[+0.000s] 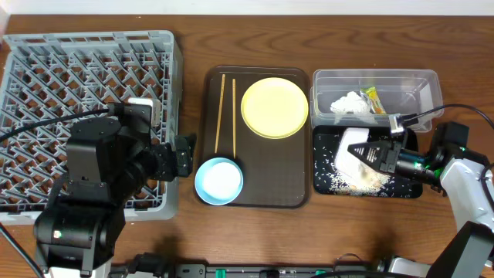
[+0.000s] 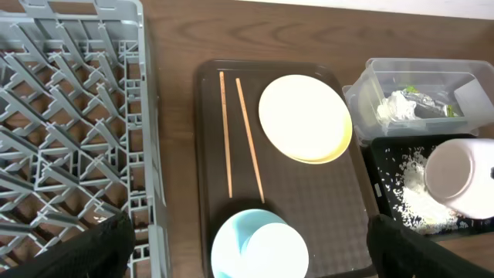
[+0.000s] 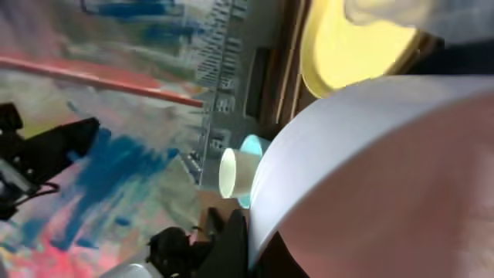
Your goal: Sort waste into correct bins and load items into the dishwasher
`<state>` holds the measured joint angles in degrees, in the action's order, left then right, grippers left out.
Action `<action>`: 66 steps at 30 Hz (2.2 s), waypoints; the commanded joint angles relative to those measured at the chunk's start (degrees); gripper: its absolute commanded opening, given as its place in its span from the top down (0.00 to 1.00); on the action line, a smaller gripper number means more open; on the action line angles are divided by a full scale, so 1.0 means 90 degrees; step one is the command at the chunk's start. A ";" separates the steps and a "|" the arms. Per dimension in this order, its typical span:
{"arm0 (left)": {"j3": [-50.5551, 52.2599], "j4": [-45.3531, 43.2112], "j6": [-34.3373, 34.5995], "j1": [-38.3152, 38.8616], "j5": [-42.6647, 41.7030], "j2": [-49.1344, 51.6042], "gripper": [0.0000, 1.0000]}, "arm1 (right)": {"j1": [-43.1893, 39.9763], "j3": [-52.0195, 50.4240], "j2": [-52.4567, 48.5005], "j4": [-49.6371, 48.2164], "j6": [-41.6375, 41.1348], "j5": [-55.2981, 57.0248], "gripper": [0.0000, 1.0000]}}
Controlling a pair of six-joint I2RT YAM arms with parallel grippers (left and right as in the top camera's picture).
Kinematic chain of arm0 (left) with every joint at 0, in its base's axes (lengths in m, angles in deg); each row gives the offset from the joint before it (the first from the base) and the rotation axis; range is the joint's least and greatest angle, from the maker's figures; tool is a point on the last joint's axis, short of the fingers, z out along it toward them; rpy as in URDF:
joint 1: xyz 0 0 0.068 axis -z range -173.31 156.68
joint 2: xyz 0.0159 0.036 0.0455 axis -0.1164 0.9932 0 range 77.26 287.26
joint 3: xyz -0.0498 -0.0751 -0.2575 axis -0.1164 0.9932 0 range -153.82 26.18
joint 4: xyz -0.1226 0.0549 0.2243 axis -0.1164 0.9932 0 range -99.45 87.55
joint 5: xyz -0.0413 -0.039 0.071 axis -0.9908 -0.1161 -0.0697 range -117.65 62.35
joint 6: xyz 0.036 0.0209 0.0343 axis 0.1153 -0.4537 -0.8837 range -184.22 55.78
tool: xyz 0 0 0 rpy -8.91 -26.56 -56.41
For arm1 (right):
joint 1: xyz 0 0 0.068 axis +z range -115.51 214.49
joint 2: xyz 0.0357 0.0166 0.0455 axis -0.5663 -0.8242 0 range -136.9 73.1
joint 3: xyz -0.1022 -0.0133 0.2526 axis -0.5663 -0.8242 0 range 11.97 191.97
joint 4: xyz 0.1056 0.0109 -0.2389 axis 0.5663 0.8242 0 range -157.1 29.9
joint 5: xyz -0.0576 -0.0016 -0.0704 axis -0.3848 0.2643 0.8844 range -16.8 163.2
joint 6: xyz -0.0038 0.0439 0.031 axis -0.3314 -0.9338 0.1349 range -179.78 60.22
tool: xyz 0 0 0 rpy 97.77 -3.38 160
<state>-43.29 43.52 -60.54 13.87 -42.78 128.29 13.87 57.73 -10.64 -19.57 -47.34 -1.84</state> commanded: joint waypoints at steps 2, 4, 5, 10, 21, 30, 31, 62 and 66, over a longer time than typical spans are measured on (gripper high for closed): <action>-0.0141 0.0017 0.0032 -0.0017 -0.0083 0.0017 0.04 | 0.0034 -0.0010 -0.0041 -0.0185 -0.0644 0.0109 0.99; -0.0141 0.0017 0.0032 -0.0017 -0.0080 0.0017 0.04 | 0.0078 -0.0007 -0.0027 -0.0109 0.0083 -0.0483 0.99; -0.0141 0.0017 0.0032 -0.0017 -0.0083 0.0017 0.04 | 0.0075 -0.0007 -0.0029 -0.0182 0.0085 -0.0299 0.99; -0.0141 0.0017 0.0032 -0.0017 -0.0080 0.0017 0.04 | 0.0221 -0.0007 0.0010 -0.0187 0.0884 -0.0933 0.99; -0.0141 0.0017 0.0032 -0.0017 -0.0080 0.0017 0.04 | 0.0452 -0.0007 0.0240 0.0243 0.1355 -0.1367 0.99; -0.0141 0.0017 0.0032 -0.0017 -0.0080 0.0017 0.04 | 0.0442 -0.0007 0.0262 -0.0583 -0.0544 0.1035 0.99; -0.0141 0.0017 0.0032 -0.0017 -0.0080 0.0017 0.04 | 0.0452 -0.0007 0.0262 -0.0590 -0.1156 0.1122 0.99; -0.0141 0.0017 0.0032 -0.0017 -0.0080 0.0017 0.04 | 0.7502 0.0624 -0.0165 -0.2018 -0.3121 0.8760 0.83; -0.0141 0.0017 0.0032 -0.0017 -0.0083 0.0017 0.04 | 0.7502 0.0828 0.0058 -0.2023 -0.3123 0.8524 0.54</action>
<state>-43.29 43.52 -60.54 13.87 -42.78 128.29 81.08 63.00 -12.02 -37.76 -75.09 74.70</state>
